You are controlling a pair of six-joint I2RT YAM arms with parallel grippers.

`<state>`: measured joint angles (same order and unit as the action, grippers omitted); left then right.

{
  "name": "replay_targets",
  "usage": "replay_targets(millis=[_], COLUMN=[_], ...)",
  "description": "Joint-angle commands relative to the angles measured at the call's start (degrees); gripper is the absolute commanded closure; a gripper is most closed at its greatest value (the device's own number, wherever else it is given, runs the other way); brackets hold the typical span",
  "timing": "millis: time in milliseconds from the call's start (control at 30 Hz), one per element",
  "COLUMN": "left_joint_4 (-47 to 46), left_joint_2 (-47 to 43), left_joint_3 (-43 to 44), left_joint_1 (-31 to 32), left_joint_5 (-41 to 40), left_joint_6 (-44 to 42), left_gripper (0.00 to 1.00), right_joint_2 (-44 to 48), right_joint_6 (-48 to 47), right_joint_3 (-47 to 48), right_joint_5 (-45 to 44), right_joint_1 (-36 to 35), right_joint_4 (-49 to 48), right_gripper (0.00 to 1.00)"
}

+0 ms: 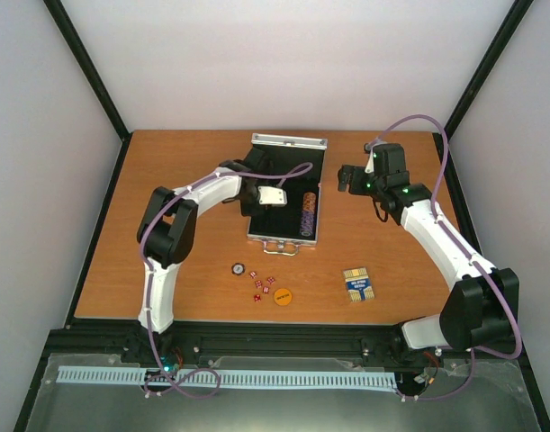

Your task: Pack up texas hold em set

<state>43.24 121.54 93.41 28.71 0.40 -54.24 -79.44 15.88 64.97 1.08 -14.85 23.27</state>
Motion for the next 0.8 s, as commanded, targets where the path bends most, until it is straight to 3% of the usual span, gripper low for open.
replay_targets(millis=[0, 467, 767], left_joint_4=[0.70, -3.12, -7.00], left_joint_2=[2.22, 3.34, 1.43], left_joint_3=[2.51, 2.58, 1.87], left_joint_1=[0.38, 0.65, 0.73], left_joint_5=[-1.20, -7.43, -12.69], left_joint_6=[-1.41, -0.21, 0.10], left_gripper=[0.91, 0.68, 0.65], right_joint_2=[0.16, -0.21, -0.29], right_joint_6=[0.30, 0.11, 0.03], right_joint_3=[-1.02, -1.34, -1.42], right_joint_5=[0.28, 1.83, 2.87], right_joint_1=[0.77, 0.82, 0.80], right_joint_4=[-1.47, -1.78, -1.90], right_gripper=[0.00, 0.00, 0.00])
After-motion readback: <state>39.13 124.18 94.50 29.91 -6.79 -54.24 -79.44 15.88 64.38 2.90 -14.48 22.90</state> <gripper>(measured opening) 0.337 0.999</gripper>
